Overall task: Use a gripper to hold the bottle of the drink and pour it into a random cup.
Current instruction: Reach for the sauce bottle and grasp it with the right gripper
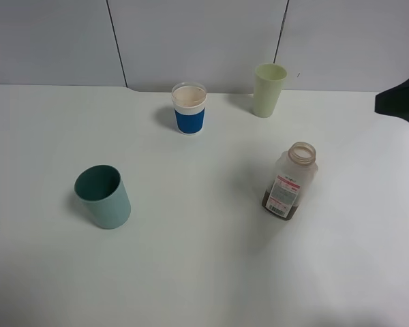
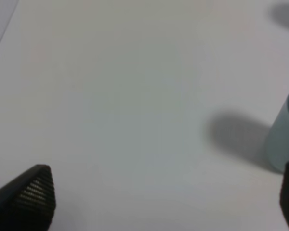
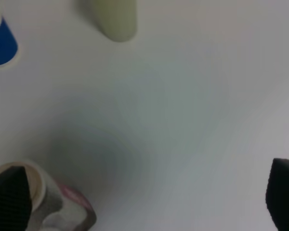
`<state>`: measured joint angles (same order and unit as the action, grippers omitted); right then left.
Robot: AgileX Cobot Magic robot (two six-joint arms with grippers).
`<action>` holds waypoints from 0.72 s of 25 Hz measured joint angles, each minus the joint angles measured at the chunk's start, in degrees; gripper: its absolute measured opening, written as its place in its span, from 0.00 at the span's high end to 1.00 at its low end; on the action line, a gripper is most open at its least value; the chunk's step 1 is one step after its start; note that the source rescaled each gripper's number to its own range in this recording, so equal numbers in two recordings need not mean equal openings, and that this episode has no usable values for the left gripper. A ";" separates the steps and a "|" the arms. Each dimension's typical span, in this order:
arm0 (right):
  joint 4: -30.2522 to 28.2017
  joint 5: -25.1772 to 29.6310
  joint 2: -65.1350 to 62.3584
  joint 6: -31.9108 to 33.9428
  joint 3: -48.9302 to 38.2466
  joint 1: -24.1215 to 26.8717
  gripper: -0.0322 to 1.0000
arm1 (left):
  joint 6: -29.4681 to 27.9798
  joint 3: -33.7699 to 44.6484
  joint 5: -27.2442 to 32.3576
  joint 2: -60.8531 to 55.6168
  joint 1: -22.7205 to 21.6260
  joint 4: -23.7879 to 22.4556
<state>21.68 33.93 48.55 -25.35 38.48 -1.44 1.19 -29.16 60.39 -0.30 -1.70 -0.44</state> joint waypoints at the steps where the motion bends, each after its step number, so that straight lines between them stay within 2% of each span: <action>1: 1.34 -0.78 0.91 -1.97 0.00 -0.98 0.02 | 0.00 0.00 0.00 0.00 0.00 0.00; 5: 4.75 -4.04 4.57 -5.32 0.29 -3.08 0.02 | 0.00 0.00 0.00 0.00 0.00 0.00; 9: 4.90 -5.18 8.51 -5.46 0.69 -4.37 0.02 | 0.00 0.00 0.00 0.00 0.00 0.00; 18: 2.16 -12.34 12.03 -5.46 0.83 -17.26 0.02 | 0.00 0.00 0.00 0.00 0.00 0.00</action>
<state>23.84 21.60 60.58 -30.81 39.31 -18.69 1.19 -29.16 60.39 -0.30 -1.70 -0.44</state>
